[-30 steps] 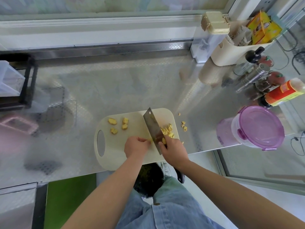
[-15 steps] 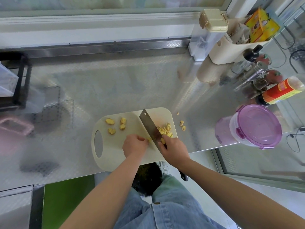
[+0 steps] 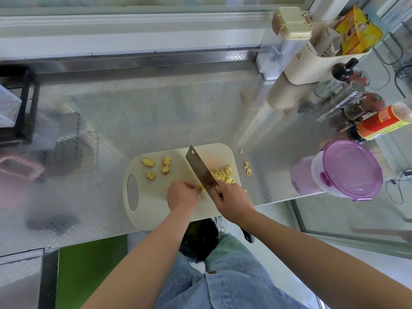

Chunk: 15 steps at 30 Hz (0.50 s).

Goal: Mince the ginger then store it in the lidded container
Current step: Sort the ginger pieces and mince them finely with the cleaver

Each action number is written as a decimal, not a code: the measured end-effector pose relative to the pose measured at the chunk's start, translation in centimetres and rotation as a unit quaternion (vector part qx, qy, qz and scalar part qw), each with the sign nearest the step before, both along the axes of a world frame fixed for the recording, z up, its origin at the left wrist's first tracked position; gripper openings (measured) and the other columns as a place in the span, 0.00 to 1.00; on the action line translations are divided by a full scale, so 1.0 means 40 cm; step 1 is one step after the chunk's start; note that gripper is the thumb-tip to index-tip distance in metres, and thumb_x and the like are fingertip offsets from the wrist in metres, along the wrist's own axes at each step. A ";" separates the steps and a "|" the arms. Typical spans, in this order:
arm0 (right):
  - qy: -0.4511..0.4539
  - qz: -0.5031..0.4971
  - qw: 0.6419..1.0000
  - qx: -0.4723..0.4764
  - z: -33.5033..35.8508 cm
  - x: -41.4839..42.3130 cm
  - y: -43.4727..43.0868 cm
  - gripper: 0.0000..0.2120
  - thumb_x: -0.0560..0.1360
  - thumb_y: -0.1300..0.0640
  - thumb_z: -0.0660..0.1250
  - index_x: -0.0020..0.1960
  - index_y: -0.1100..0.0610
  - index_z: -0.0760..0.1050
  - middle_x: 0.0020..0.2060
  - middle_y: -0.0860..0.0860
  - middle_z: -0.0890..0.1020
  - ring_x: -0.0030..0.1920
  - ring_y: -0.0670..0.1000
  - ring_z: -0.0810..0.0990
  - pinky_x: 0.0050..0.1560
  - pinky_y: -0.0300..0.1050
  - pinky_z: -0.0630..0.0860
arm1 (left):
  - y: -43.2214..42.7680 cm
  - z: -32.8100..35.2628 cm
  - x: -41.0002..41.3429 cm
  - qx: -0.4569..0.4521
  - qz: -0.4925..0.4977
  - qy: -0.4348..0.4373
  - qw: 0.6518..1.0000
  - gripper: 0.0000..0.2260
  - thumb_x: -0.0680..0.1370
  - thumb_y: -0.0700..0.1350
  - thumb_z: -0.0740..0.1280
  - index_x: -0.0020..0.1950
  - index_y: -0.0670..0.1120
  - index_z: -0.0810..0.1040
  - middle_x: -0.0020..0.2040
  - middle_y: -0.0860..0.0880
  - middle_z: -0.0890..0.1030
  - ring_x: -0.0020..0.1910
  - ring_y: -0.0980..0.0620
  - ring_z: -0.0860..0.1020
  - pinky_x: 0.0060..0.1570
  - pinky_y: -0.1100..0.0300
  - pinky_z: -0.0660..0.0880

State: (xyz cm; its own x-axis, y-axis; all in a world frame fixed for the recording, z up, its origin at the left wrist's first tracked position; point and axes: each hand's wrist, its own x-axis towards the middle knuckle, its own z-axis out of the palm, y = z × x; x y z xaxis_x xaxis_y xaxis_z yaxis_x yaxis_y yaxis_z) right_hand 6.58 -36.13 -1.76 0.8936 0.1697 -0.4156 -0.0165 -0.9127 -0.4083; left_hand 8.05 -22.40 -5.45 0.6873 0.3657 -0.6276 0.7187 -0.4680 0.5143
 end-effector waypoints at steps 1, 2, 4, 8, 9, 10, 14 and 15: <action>0.001 0.005 1.000 -0.004 -0.003 0.002 0.001 0.10 0.81 0.52 0.55 0.43 0.56 0.66 0.31 0.52 0.71 0.33 0.55 0.71 0.35 0.44 0.65 | 0.000 0.002 0.000 0.001 -0.002 -0.001 1.000 0.07 0.71 0.51 0.74 0.41 0.47 0.85 0.39 0.48 0.84 0.41 0.47 0.82 0.37 0.61 0.70; 0.000 0.012 1.000 -0.011 -0.006 0.004 0.002 0.10 0.81 0.53 0.54 0.43 0.55 0.65 0.31 0.51 0.69 0.33 0.54 0.71 0.35 0.44 0.65 | 0.000 0.003 0.001 0.000 -0.004 -0.001 1.000 0.07 0.71 0.50 0.74 0.41 0.47 0.85 0.39 0.48 0.84 0.41 0.47 0.81 0.37 0.61 0.69; -0.001 0.027 0.999 -0.024 -0.013 0.006 0.008 0.09 0.81 0.53 0.53 0.44 0.55 0.66 0.31 0.50 0.70 0.35 0.54 0.73 0.35 0.46 0.70 | 0.000 0.007 0.004 -0.005 0.000 0.003 1.000 0.06 0.70 0.49 0.73 0.40 0.47 0.85 0.39 0.48 0.84 0.41 0.47 0.82 0.36 0.62 0.70; -0.011 0.028 0.999 -0.037 -0.027 0.008 0.026 0.09 0.81 0.52 0.53 0.50 0.56 0.69 0.36 0.53 0.76 0.37 0.57 0.76 0.39 0.50 0.77 | 0.002 0.010 0.006 -0.017 0.005 0.010 1.000 0.04 0.70 0.48 0.73 0.39 0.48 0.85 0.38 0.49 0.84 0.41 0.49 0.82 0.37 0.62 0.70; -0.013 0.022 0.999 -0.035 -0.029 0.009 0.028 0.09 0.81 0.52 0.54 0.51 0.56 0.69 0.36 0.52 0.75 0.36 0.56 0.75 0.37 0.49 0.75 | 0.002 0.010 0.006 -0.018 0.005 0.010 1.000 0.05 0.70 0.48 0.73 0.39 0.48 0.85 0.38 0.49 0.84 0.41 0.49 0.82 0.37 0.62 0.70; -0.017 0.014 0.999 -0.030 -0.029 0.011 0.028 0.09 0.81 0.52 0.54 0.51 0.56 0.69 0.36 0.52 0.74 0.36 0.56 0.73 0.35 0.47 0.71 | 0.003 0.011 0.006 -0.018 0.003 0.010 1.000 0.05 0.71 0.48 0.73 0.39 0.47 0.85 0.38 0.49 0.84 0.41 0.49 0.82 0.37 0.62 0.70; -0.027 -0.036 0.999 0.000 -0.024 0.015 0.017 0.09 0.81 0.53 0.56 0.46 0.57 0.68 0.33 0.53 0.72 0.35 0.56 0.70 0.32 0.45 0.63 | 0.003 0.011 0.004 -0.014 0.004 0.010 1.000 0.06 0.71 0.49 0.74 0.38 0.47 0.85 0.37 0.48 0.84 0.39 0.49 0.82 0.36 0.62 0.70; -0.026 -0.044 0.999 0.010 -0.023 0.015 0.012 0.09 0.80 0.53 0.56 0.45 0.57 0.67 0.32 0.53 0.71 0.34 0.56 0.70 0.31 0.45 0.62 | 0.003 0.012 0.004 -0.014 0.003 0.011 1.000 0.06 0.71 0.49 0.74 0.37 0.47 0.84 0.37 0.48 0.84 0.39 0.49 0.82 0.36 0.63 0.70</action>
